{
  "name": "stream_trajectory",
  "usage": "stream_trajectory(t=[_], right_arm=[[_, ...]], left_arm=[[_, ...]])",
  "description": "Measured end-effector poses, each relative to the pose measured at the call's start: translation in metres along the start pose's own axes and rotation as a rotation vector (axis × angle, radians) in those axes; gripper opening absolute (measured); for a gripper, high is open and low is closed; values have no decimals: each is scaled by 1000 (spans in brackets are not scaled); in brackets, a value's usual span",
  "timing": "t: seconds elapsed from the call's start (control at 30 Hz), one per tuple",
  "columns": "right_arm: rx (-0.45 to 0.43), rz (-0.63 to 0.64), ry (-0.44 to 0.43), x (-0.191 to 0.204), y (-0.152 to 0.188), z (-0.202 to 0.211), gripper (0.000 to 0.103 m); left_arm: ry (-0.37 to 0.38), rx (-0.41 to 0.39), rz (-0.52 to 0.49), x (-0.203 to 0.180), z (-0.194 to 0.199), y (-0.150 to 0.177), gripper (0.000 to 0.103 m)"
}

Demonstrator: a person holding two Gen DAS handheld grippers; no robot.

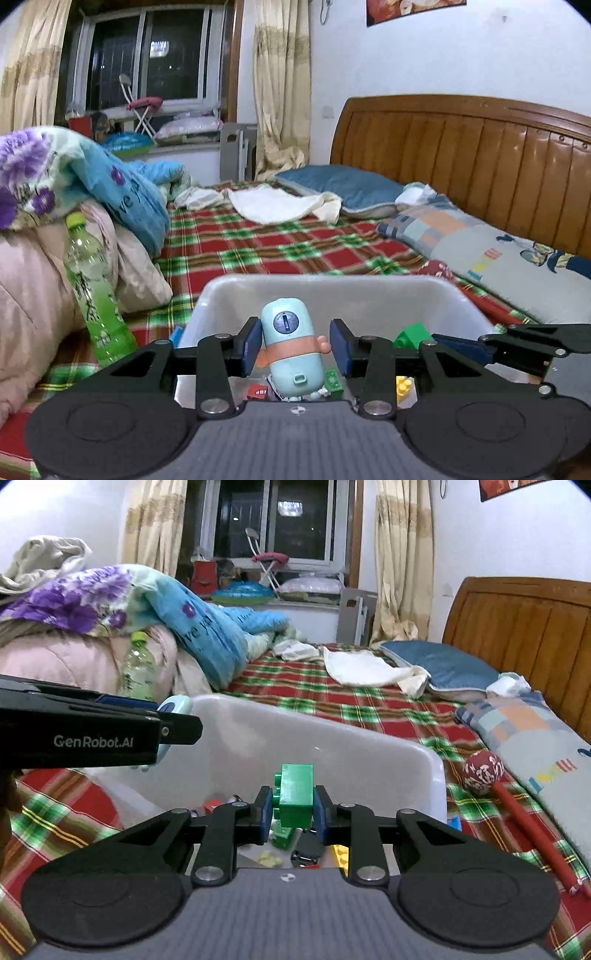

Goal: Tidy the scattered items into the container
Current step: 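Carry both toys over the white bin and open both tools to drop them, then grasp a wooden block with the left tool while the right tool grasps another wooden block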

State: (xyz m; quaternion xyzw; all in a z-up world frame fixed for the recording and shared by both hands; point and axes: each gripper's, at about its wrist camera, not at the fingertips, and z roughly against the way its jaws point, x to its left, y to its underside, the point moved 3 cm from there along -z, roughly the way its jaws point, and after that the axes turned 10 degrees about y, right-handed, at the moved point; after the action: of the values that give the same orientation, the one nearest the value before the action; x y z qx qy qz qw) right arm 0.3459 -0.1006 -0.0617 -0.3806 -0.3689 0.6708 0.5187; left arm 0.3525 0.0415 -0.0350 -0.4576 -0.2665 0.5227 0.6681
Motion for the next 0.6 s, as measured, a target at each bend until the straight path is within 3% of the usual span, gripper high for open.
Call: stream_trajectory(t=[0.07, 0.17, 0.2, 0.27, 0.6], right_arm=[[9, -12, 10, -4, 2, -6, 28], [8, -36, 28, -9, 4, -9, 50], [4, -42, 29, -10, 4, -8, 52], [2, -39, 33, -11, 4, -6, 53], [-49, -20, 33, -7, 12, 33, 57]], left_arm=[[10, 24, -2, 0, -7, 3, 45], [8, 33, 4, 0, -9, 7, 51], [3, 29, 3, 0, -7, 7, 54], [4, 25, -2, 0, -4, 8, 63], [26, -5, -14, -10, 49, 25, 66]])
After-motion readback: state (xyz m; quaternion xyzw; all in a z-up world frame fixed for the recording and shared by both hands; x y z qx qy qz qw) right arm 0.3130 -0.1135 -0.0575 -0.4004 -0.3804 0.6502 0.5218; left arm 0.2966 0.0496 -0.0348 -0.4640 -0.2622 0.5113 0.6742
